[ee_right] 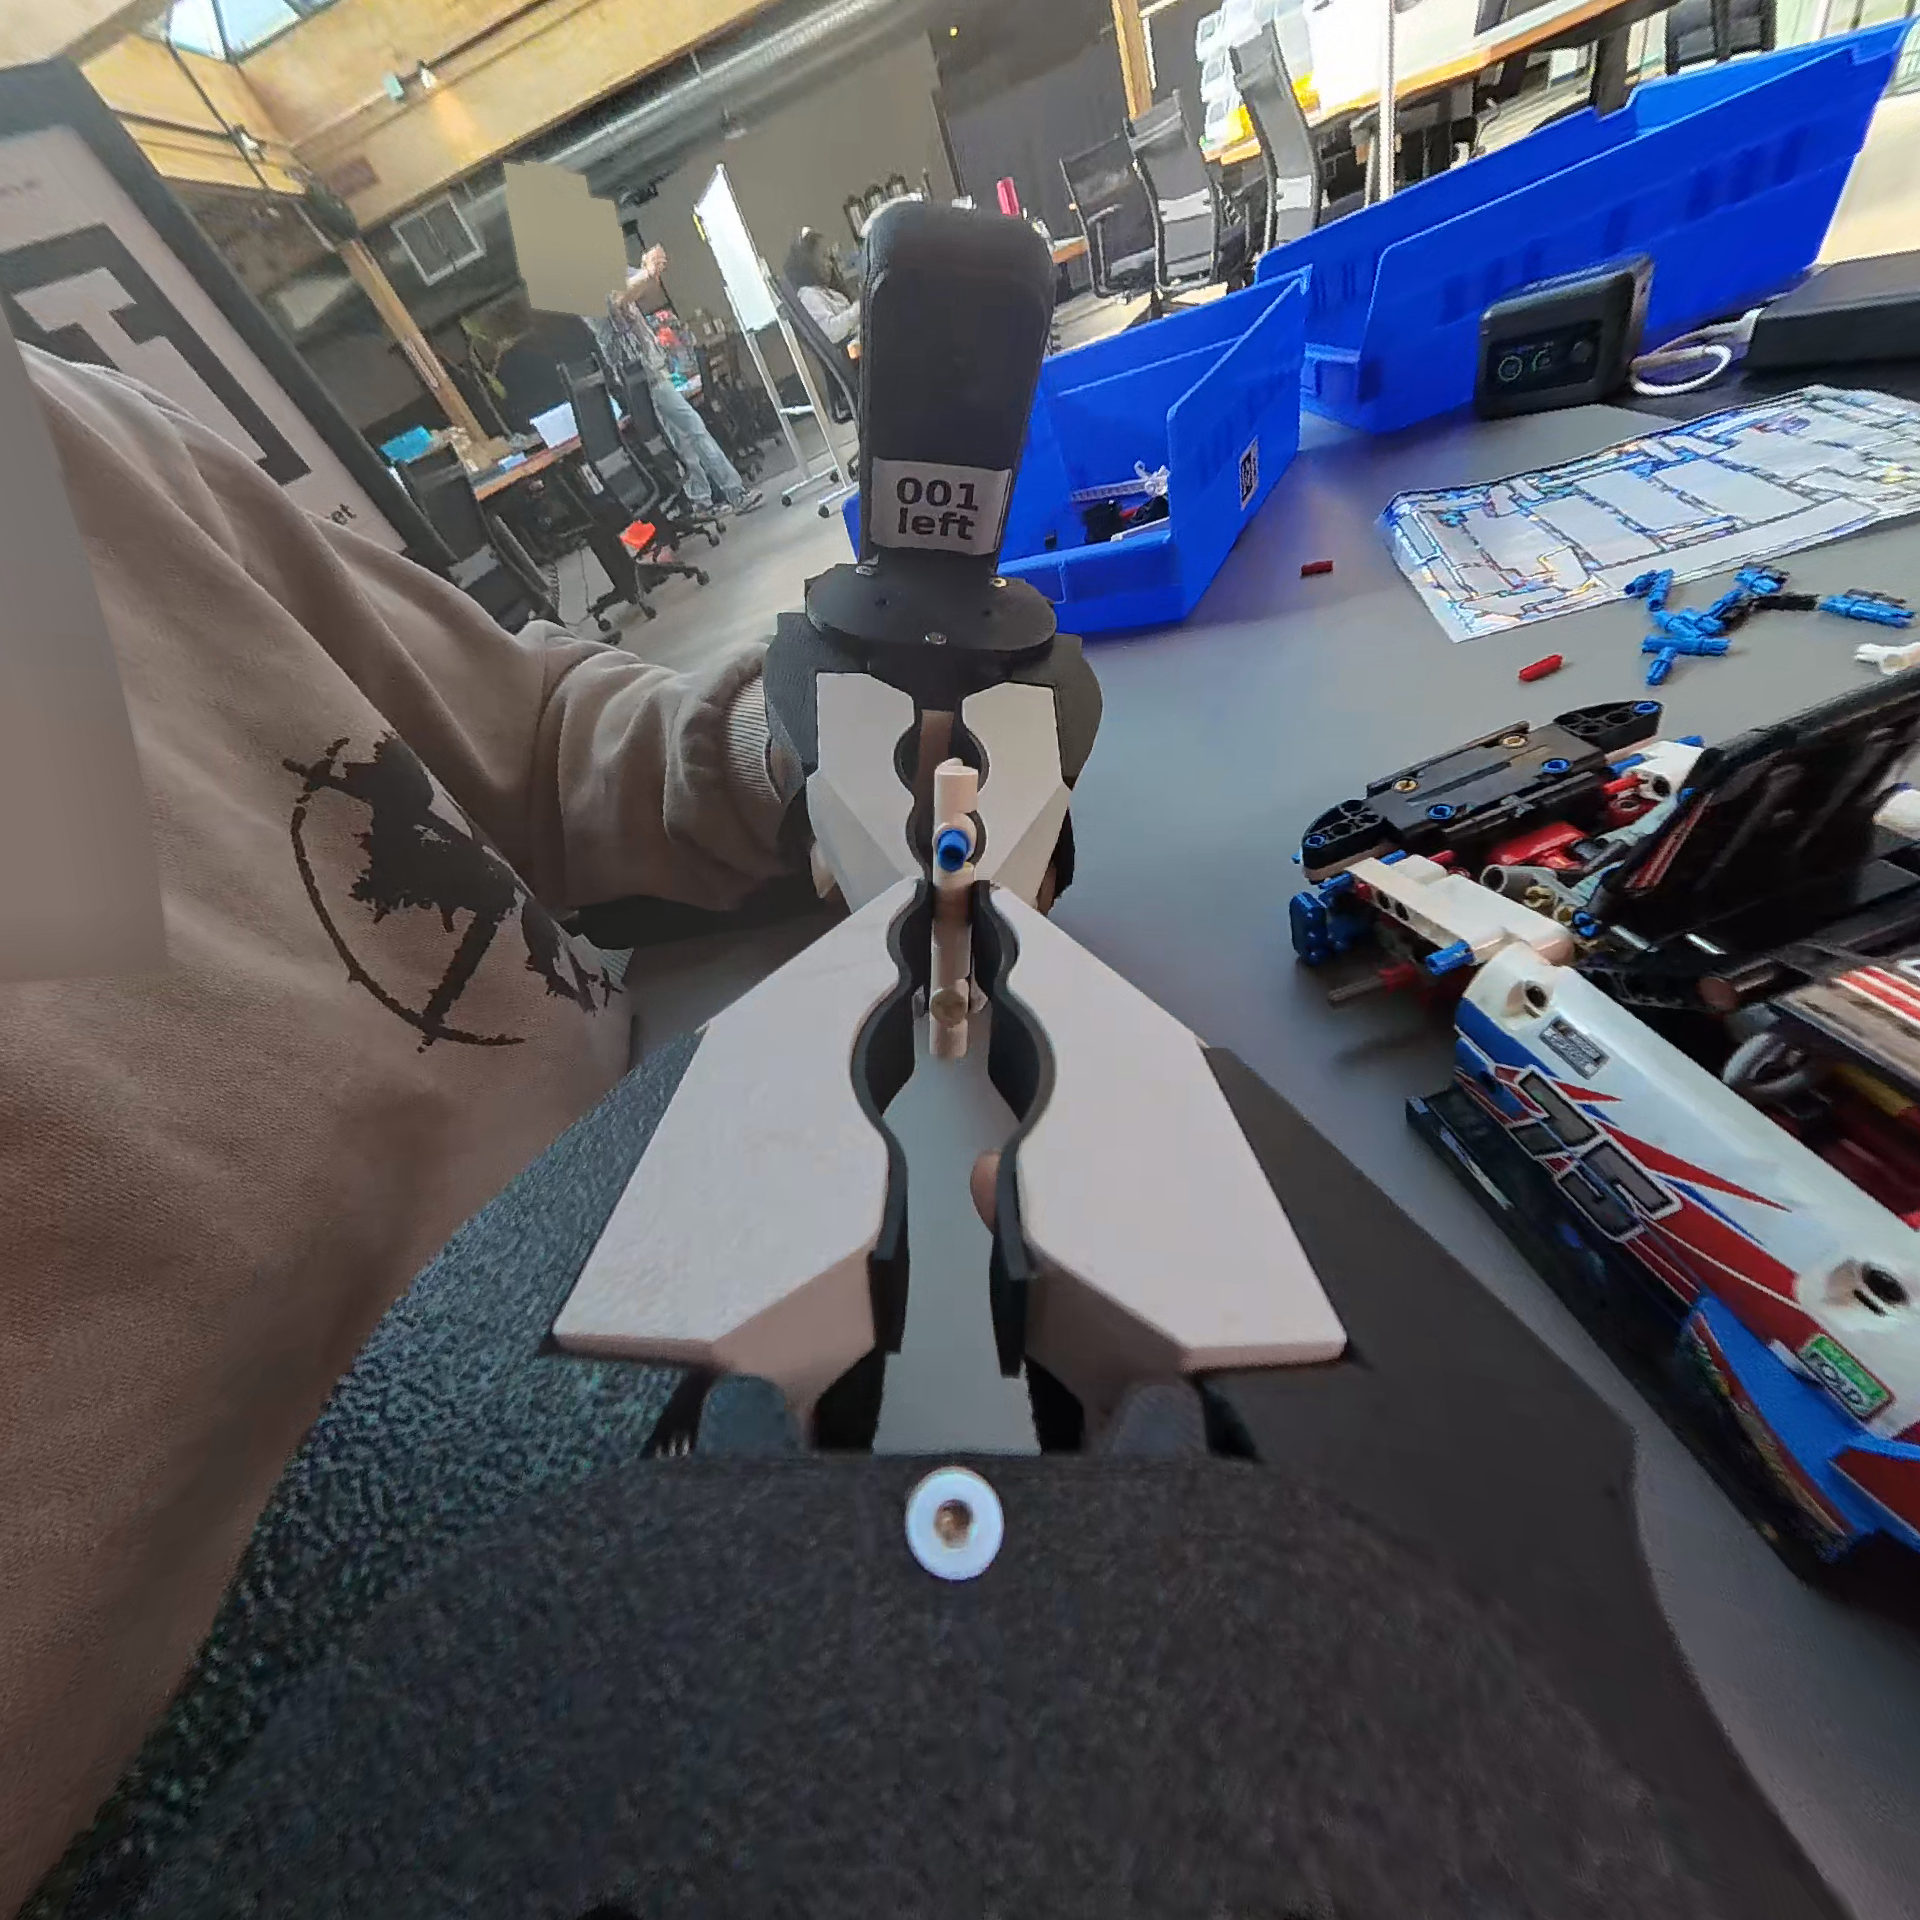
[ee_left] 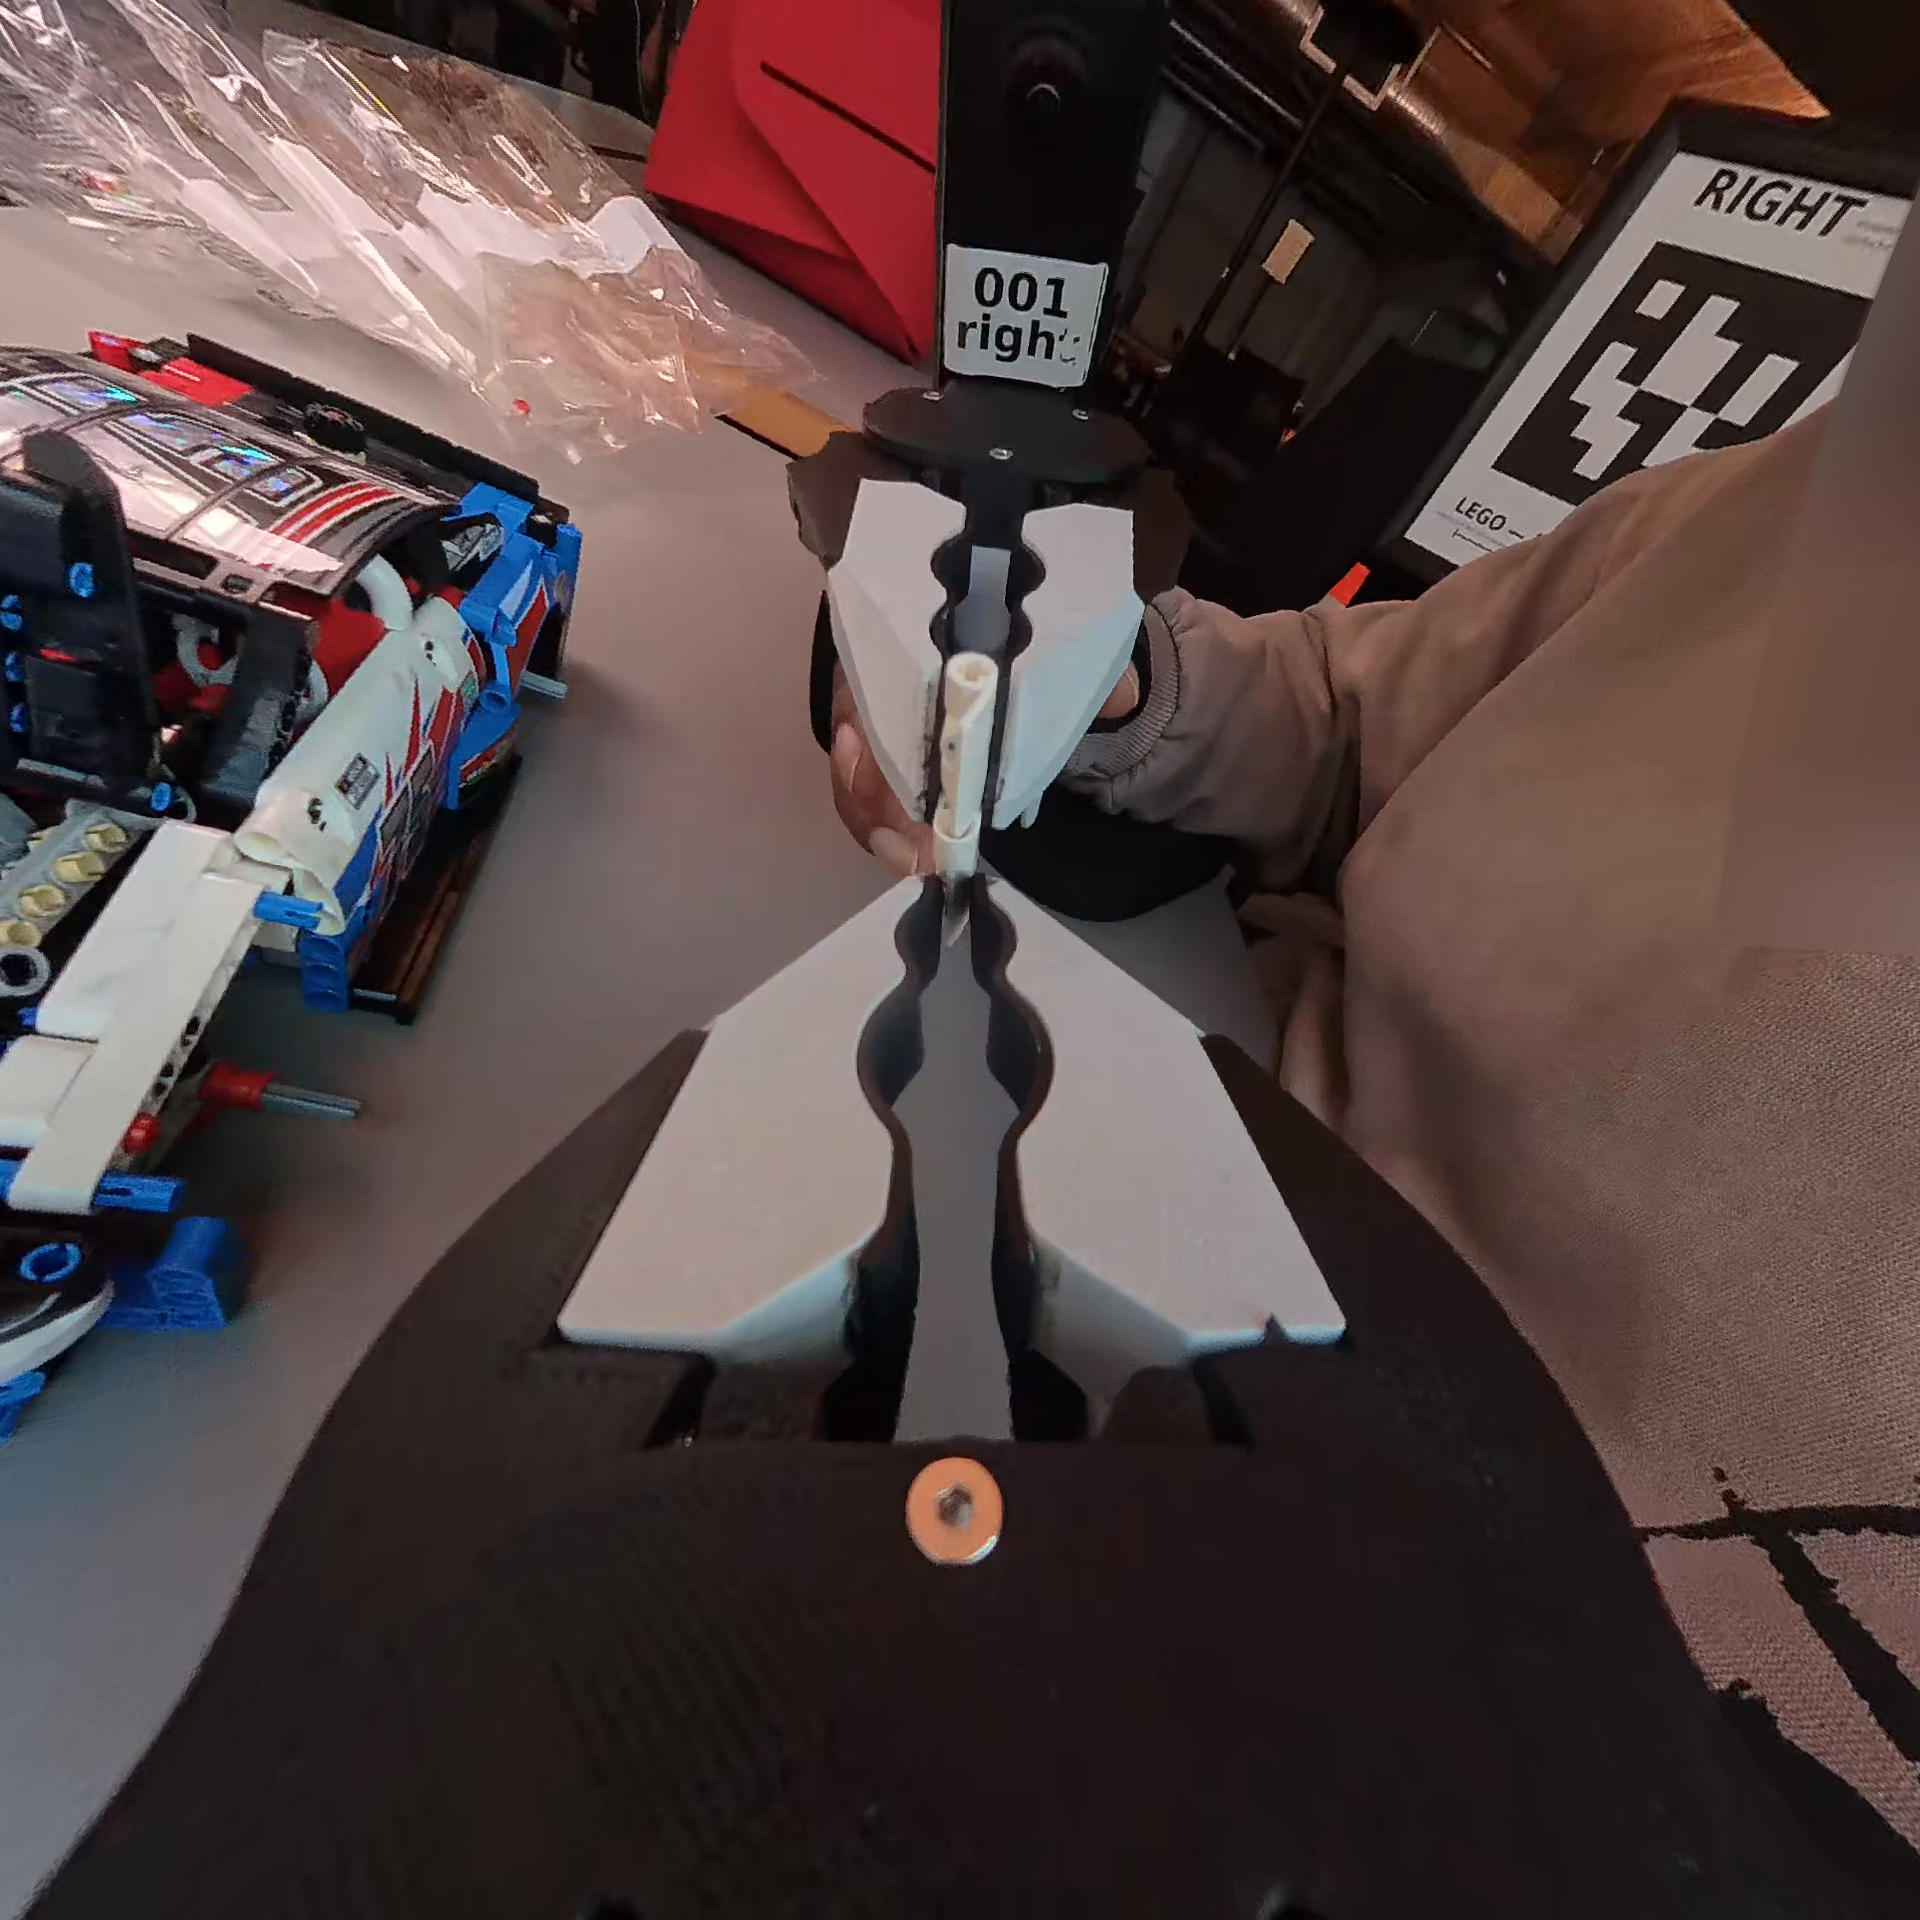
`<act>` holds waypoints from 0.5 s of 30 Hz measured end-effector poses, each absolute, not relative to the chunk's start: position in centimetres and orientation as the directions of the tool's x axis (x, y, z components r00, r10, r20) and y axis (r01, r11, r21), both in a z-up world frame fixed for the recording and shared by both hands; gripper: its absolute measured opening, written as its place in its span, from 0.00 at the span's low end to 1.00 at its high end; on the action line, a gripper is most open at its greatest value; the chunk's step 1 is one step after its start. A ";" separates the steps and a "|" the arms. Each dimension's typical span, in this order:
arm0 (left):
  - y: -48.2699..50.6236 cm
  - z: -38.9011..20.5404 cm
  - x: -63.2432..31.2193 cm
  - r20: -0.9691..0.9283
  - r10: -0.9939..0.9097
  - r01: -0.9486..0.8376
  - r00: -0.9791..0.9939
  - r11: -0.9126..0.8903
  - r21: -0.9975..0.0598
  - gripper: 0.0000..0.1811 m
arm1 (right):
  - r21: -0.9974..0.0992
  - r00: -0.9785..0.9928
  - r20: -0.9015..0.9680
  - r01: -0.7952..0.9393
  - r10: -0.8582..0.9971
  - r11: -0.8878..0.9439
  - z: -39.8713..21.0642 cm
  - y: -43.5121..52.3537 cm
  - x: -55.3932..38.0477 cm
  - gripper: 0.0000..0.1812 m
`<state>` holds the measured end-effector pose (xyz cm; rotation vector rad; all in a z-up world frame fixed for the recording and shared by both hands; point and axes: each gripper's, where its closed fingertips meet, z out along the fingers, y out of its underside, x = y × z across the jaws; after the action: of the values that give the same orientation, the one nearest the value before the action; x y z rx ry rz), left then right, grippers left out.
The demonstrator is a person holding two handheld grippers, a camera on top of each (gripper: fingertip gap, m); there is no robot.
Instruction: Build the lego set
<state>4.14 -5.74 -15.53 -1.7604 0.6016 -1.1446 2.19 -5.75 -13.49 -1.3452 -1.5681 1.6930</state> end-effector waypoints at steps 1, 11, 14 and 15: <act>-5.6 -15.4 3.9 0.440 -0.776 0.090 0.453 -0.451 -0.888 0.02 | -0.936 -0.401 -0.330 0.257 0.855 -0.241 -13.3 -5.5 2.2 0.03; -4.6 -15.3 1.6 0.437 -0.733 0.125 0.521 -0.441 -0.889 0.01 | -0.870 -0.661 -0.176 0.451 0.729 0.199 -17.7 -12.0 8.1 0.08; -4.5 -15.7 1.7 0.442 -0.726 0.118 0.527 -0.453 -0.884 0.02 | -0.780 -0.667 -0.177 0.543 0.723 0.310 -20.4 -14.1 10.1 0.08; -4.5 -15.8 1.7 0.447 -0.723 0.119 0.527 -0.458 -0.881 0.01 | -0.760 -0.664 -0.185 0.564 0.725 0.323 -20.9 -14.7 10.6 0.09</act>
<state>1.74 -4.53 -15.82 -1.7863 0.5044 -1.0751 10.63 -14.72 -20.89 -1.1830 -2.3954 1.2549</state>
